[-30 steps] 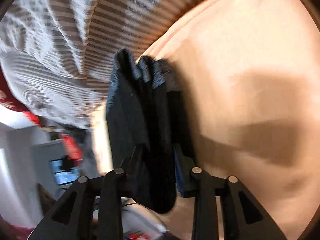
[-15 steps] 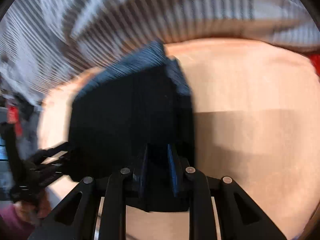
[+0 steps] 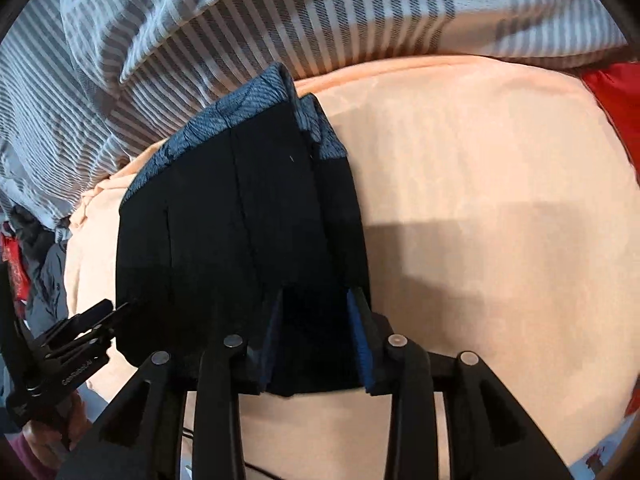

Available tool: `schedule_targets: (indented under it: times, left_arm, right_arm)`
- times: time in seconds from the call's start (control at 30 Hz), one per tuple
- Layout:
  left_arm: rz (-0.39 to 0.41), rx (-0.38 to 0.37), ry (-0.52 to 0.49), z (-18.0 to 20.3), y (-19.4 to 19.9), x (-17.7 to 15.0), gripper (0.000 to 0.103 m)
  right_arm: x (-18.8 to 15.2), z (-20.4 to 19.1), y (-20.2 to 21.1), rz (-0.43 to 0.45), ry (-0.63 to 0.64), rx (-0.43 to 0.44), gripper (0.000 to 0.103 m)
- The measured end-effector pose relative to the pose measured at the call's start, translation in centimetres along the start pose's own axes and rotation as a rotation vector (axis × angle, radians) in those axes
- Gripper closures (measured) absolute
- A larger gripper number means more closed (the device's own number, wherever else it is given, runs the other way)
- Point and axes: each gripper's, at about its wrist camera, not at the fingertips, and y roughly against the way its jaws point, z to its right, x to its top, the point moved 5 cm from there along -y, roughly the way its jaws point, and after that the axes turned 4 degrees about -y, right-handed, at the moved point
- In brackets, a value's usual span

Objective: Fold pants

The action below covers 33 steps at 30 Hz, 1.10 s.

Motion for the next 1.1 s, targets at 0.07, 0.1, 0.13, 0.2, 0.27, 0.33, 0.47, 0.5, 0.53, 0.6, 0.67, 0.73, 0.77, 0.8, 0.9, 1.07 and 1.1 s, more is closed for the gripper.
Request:
schedule_targets:
  times: [0.07,0.1,0.13,0.2,0.27,0.33,0.47,0.5,0.53,0.6,0.67,0.73,0.77,0.8,0.9,1.07,1.1]
  left_arm:
    - [-0.007,0.013,-0.003,-0.2,0.5,-0.6,0.046]
    - [-0.009,0.018,-0.002,-0.3,0.7,-0.8,0.046]
    - [-0.015,0.019,0.003,-0.5,0.9,-1.0,0.041]
    - [-0.019,0.018,0.018,-0.9,1.3,-1.3,0.020]
    - [-0.014,0.016,0.024,-1.0,1.9,-1.6,0.019]
    - [-0.018,0.017,0.023,-1.1,2.4,-2.0,0.019]
    - [-0.029,0.008,0.023,-1.3,3.4,-2.4,0.019]
    - [-0.031,0.010,0.020,-1.4,3.6,-2.5,0.019]
    - [-0.035,0.013,0.019,-1.5,3.7,-2.6,0.019]
    - [-0.047,0.007,0.027,-1.8,3.8,-2.6,0.019]
    - [-0.050,-0.001,0.043,-2.3,3.9,-2.4,0.019]
    - [-0.046,-0.022,0.069,-3.1,3.6,-1.6,0.019]
    - [-0.049,-0.037,0.079,-3.4,3.4,-1.2,0.019]
    - [-0.057,-0.050,0.089,-3.9,3.1,-0.9,0.019]
    - [-0.063,-0.085,0.104,-4.9,2.3,0.1,0.019]
    - [-0.035,-0.068,0.140,-6.2,2.0,1.9,0.019]
    - [-0.031,-0.054,0.142,-6.3,1.9,2.2,0.019]
  right_arm:
    - [-0.5,0.1,0.4,-0.004,0.004,-0.016,0.064]
    - [-0.7,0.1,0.5,-0.010,0.005,-0.025,0.063]
    - [-1.0,0.1,0.6,-0.017,0.002,-0.037,0.062]
    - [-1.4,0.6,1.0,-0.025,-0.006,-0.053,0.060]
    - [-1.9,0.6,1.3,-0.036,-0.017,-0.061,0.059]
    - [-2.4,0.7,1.7,-0.048,-0.020,-0.074,0.056]
    - [-3.7,0.3,2.1,-0.075,-0.012,-0.095,0.052]
    - [-3.9,0.3,2.2,-0.080,-0.010,-0.094,0.051]
    - [-4.3,0.3,2.3,-0.088,-0.012,-0.087,0.048]
    - [-4.8,0.4,2.6,-0.095,-0.022,-0.072,0.034]
    - [-5.0,0.4,2.9,-0.092,-0.028,-0.044,0.026]
    - [-5.1,0.7,3.1,-0.088,-0.034,-0.021,0.023]
    - [-5.1,0.9,3.1,-0.089,-0.037,-0.014,0.023]
    - [-5.0,1.1,3.1,-0.089,-0.039,-0.010,0.023]
    - [-4.7,2.1,3.1,-0.086,-0.055,-0.003,0.023]
    - [-3.2,3.0,2.9,-0.072,-0.086,0.047,0.022]
    - [-3.0,3.1,2.8,-0.070,-0.095,0.049,0.022]
